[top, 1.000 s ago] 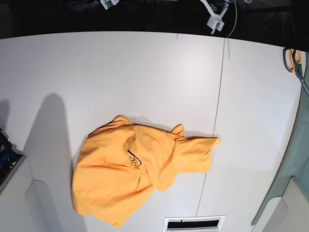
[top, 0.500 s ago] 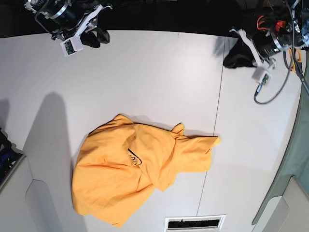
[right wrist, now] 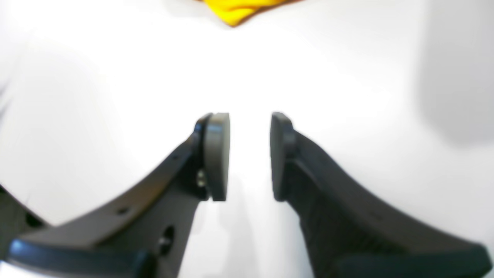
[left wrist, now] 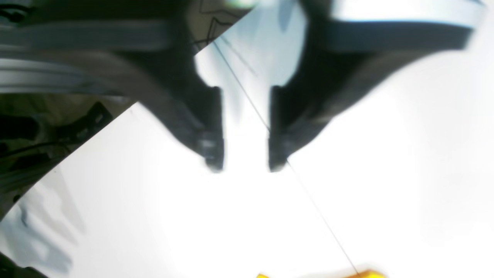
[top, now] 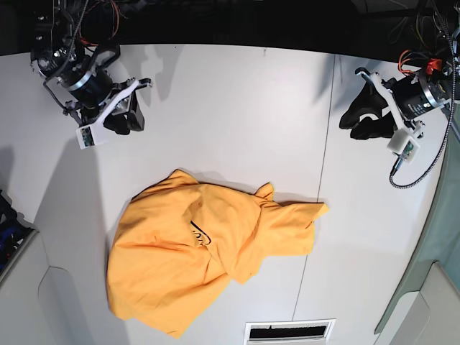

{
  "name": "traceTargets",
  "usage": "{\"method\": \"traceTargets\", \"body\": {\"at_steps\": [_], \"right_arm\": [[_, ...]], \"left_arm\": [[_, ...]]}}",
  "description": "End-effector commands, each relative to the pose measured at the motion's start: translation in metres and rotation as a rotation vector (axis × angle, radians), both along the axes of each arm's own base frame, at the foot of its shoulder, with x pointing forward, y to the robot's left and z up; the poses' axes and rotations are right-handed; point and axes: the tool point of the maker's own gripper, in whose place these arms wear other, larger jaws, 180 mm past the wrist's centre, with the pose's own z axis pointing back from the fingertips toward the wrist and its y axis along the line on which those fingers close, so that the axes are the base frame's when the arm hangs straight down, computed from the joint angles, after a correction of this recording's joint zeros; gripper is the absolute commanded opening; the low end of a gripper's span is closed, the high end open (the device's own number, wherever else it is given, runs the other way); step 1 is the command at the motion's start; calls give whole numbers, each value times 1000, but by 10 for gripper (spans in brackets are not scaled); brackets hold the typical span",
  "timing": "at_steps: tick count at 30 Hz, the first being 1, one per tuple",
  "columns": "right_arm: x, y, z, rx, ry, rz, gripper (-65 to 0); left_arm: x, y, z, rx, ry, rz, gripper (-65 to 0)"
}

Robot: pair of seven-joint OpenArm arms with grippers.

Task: Layout the t-shirt on the table in an organized manner, then fold the t-shirt properly
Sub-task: 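Move both grippers down to the crumpled orange t-shirt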

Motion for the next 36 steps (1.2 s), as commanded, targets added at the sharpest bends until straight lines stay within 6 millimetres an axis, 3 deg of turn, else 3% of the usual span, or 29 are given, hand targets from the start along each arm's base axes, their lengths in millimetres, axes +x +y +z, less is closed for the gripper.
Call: {"method": "traceTargets", "body": {"at_steps": [1, 5, 10, 15, 22, 27, 29, 32, 35, 36], "right_arm": [[19, 1, 11, 26, -54, -16, -474], [50, 5, -7, 57, -40, -57, -456], [87, 7, -23, 70, -20, -106, -334], [117, 10, -26, 84, -13, -134, -333], [138, 35, -31, 105, 9, -125, -333], [136, 44, -39, 120, 33, -132, -338], [135, 46, -40, 123, 36, -130, -405], [136, 47, -39, 123, 34, -128, -567], [138, 52, -37, 132, 27, -123, -650], [138, 55, -35, 139, 24, -112, -650]], "left_arm": [[17, -1, 19, -20, -71, 1, -358], [32, -18, 7, -3, -70, -52, -348], [65, -37, -14, 16, -91, -68, -341], [101, -53, -35, -10, -54, -25, -272], [148, -65, -51, -53, -37, 46, -272], [171, -51, -61, -21, -22, 151, -272], [180, -47, -58, -14, -53, 171, -272], [186, -47, -59, -6, -63, 173, -272], [190, -52, -61, -18, -61, 214, -272], [191, -57, -62, -26, -60, 220, -273]]}}
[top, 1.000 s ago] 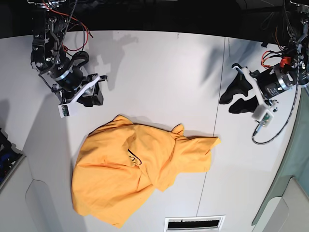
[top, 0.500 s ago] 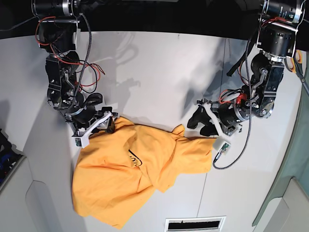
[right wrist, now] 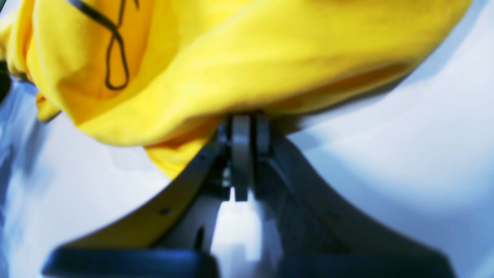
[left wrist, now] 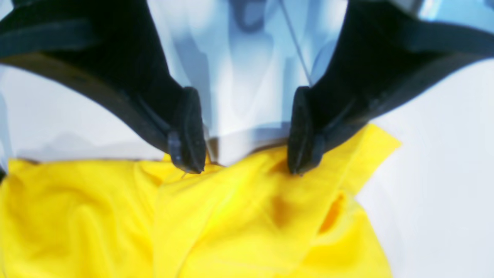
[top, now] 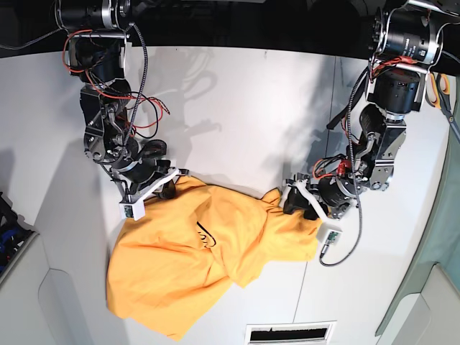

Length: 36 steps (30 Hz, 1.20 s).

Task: Layout the t-shirt on the table in an organized manner, then fold the t-shirt properly
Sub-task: 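Move both grippers down to the crumpled orange t-shirt, then grasp the orange t-shirt edges with both grippers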

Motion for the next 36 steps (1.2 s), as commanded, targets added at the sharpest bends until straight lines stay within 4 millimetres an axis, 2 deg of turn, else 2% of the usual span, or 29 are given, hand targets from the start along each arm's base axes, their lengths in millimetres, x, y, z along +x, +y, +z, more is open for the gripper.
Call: {"method": "traceTargets", "body": {"at_steps": [1, 2, 3, 4, 6, 9, 12, 17, 23, 31, 36], "right_arm": [[10, 6, 12, 14, -40, 30, -650], [8, 10, 14, 24, -47, 54, -650], [7, 15, 17, 37, -57, 82, -650], [7, 19, 20, 48, -69, 106, -650], [8, 22, 27, 57, -93, 129, -650], [12, 19, 39, 31, -112, 144, -650], [17, 18, 62, -1, -127, 173, -650], [24, 26, 128, 65, -205, 213, -650], [19, 41, 199, 159, -332, 276, -650], [7, 43, 275, 120, -553, 323, -650], [-2, 43, 304, 102, -650, 328, -650]], "left_arm": [[16, -6, 21, -30, -65, 1, -274], [16, -13, 21, -41, -65, -4, -278], [16, -19, 20, -44, -65, -10, -316], [16, -25, 20, -44, -66, -18, -406], [16, -30, 19, -34, -67, -31, -650], [16, -26, 19, -29, -67, -27, -650], [19, -12, 24, -32, -60, -9, -650], [22, 8, 54, -57, -93, -52, -650], [17, 30, 84, -45, -94, -124, -650], [10, 80, 91, 26, -65, -89, -650], [3, 98, 87, 73, -19, -82, -650]]}}
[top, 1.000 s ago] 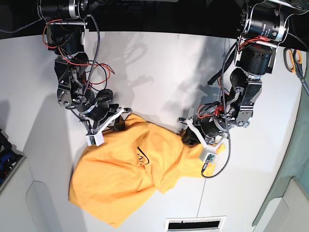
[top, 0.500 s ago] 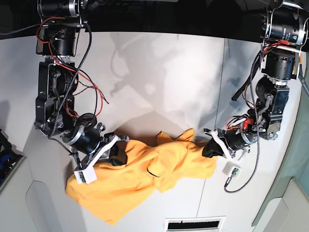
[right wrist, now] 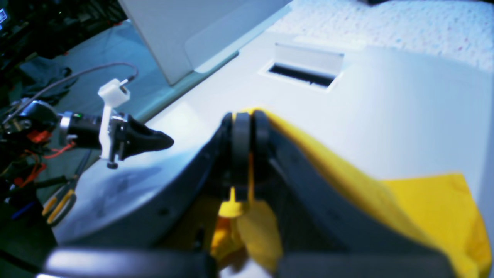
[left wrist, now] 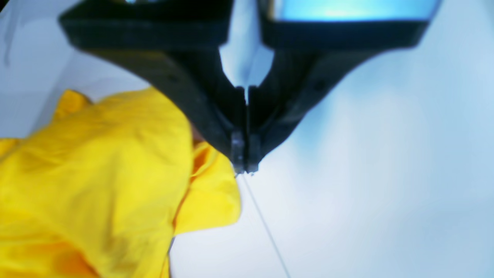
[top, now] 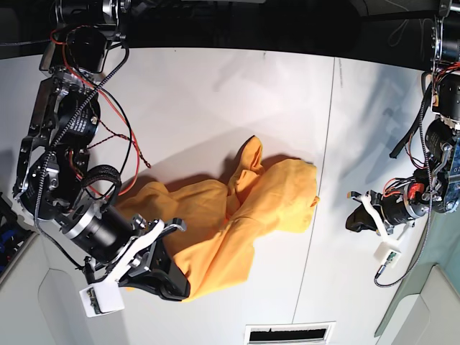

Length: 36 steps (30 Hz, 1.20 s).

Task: Layout the t-shirt on the table in an organized manner, then fold the t-shirt properly
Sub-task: 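Grasp the orange t-shirt edges with both grippers, then lift and pull the shirt apart, grippers moving away from each other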

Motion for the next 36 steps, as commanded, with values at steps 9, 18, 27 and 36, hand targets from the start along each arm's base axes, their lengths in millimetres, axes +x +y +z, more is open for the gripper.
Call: {"method": "traceTargets", "body": {"at_steps": [9, 18, 27, 36], "right_arm": [[58, -49, 14, -142, -138, -300, -650], [123, -59, -95, -168, 210, -318, -249], [63, -75, -185, -183, 488, -365, -230], [-4, -76, -238, -136, 518, -384, -230]], "left_arm": [[12, 2, 22, -27, -67, 1, -650], [10, -38, 8, -102, -50, -23, -512], [-11, -79, -21, -172, 11, -49, -348], [-26, -144, -22, -371, 26, -108, -347]]}}
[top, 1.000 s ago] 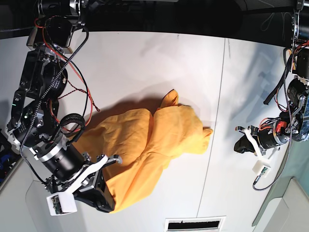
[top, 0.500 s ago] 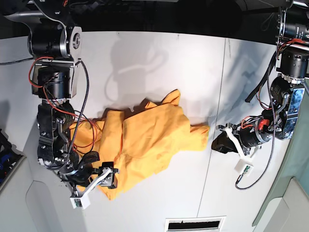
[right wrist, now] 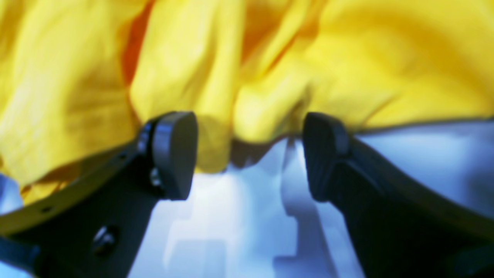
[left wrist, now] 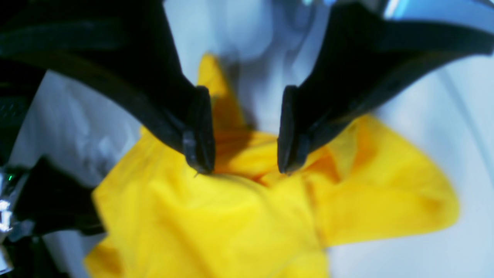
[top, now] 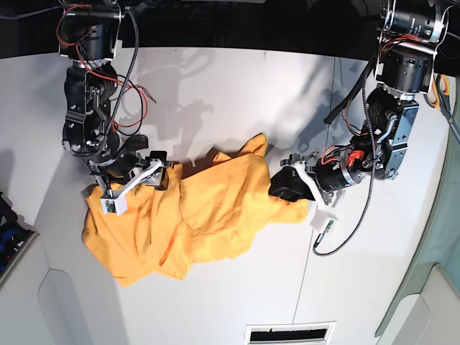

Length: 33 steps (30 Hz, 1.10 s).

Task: Layout the t-shirt on the table in an organized manner, then fold the t-shirt properly
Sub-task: 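Lift and pull the shirt apart, grippers moving away from each other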

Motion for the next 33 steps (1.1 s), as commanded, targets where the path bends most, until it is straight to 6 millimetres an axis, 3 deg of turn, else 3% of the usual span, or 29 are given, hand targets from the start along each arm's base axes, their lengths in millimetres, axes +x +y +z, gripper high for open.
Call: {"method": "traceTargets", "body": {"at_steps": [1, 5, 8, 10, 12, 13, 14, 16, 19, 22, 25, 33], "right_arm": [[15, 0, 18, 18, -78, -3, -230], [19, 4, 21, 38, -89, -8, -231], [24, 9, 26, 52, -104, -2, -244], [24, 15, 27, 58, -106, 7, -331], [23, 24, 26, 64, -100, 22, -468], [21, 27, 24, 64, -94, 32, -535], [20, 30, 22, 59, -88, 43, -591], [17, 36, 18, 40, -88, 80, -650], [15, 37, 14, -8, -90, 119, -650], [19, 24, 19, -59, -107, 120, -650], [23, 1, 36, -103, -131, 97, -650], [9, -84, 113, -186, -237, -21, -650]], "left_arm": [[14, -7, 21, -38, -63, -7, -341], [15, -25, 24, -71, -66, -15, -274], [14, -31, 24, -79, -66, -21, -271], [14, -34, 24, -85, -67, -23, -272], [14, -37, 24, -89, -66, -25, -279], [14, -38, 24, -85, -66, -29, -316], [13, -38, 22, -70, -67, -34, -396], [11, -39, 17, -36, -64, -48, -623], [11, -38, 15, -20, -51, -54, -650], [16, -25, 25, -36, -71, -33, -650], [23, -2, 45, -31, -107, -10, -650], [35, 79, 98, 67, -204, 49, -650]]}}
